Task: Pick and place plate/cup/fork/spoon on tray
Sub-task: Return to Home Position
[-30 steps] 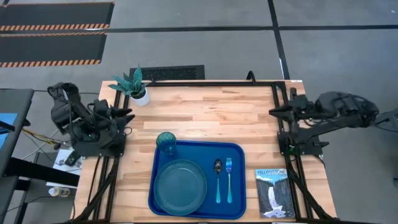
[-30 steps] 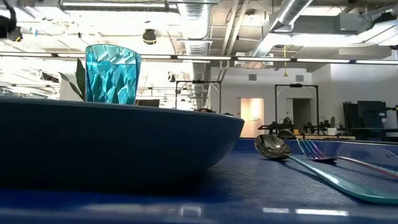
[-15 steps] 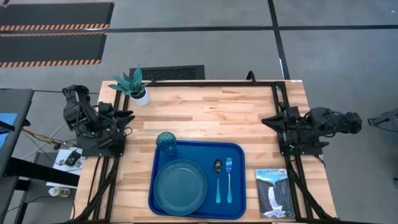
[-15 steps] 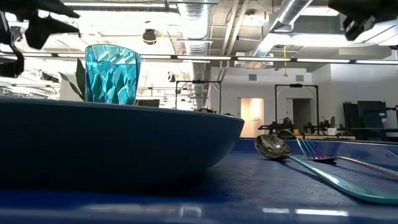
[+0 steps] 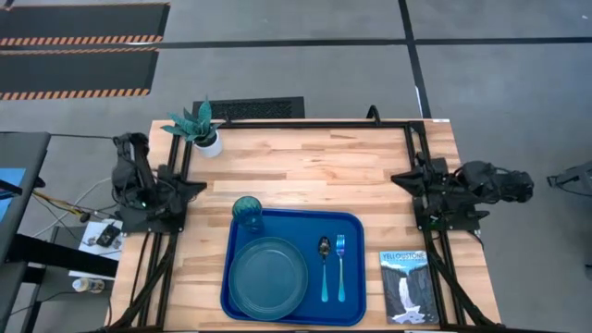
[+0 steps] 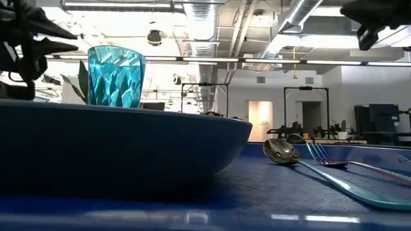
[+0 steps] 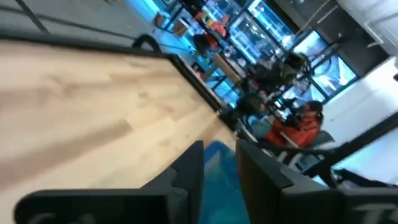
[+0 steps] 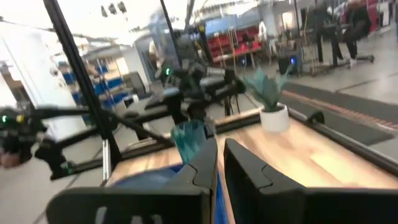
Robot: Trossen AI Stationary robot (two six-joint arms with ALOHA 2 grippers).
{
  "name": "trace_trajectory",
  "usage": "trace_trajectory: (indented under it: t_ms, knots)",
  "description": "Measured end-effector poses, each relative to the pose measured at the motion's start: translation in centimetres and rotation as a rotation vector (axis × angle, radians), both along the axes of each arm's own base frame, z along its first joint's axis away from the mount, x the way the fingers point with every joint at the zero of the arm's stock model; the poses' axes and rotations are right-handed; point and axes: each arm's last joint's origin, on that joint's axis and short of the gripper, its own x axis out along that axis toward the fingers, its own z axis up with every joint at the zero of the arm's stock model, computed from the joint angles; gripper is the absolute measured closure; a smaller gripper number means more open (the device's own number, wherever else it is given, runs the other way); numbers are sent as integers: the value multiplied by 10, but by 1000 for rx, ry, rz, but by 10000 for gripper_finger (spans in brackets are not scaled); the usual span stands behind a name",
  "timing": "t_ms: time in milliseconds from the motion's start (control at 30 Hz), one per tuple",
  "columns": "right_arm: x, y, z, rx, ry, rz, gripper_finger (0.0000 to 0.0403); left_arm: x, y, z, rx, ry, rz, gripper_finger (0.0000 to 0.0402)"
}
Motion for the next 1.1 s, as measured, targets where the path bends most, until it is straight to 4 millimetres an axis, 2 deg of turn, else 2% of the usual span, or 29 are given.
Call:
trace_trajectory:
  t_ms: [67, 167, 267, 433, 733, 1100]
  knots:
    - [3, 1, -4, 2, -12, -1, 347, 4, -9, -13, -12, -4, -16, 334]
    - [14, 3, -24, -3, 16, 2, 347, 10, -21, -31, -57, -11, -41, 350]
    - [23, 4, -41, 0, -1, 2, 347, 13, -29, -35, -20, -13, -48, 362]
    - [37, 7, -84, 12, 18, 2, 347, 14, -30, -36, 18, -9, -48, 380]
    - [40, 2, -89, 14, 61, -85, 347, 14, -29, -35, 71, -7, -28, 391]
    - [40, 1, -90, 15, 66, -96, 347, 14, -32, -37, 74, 58, -149, 391]
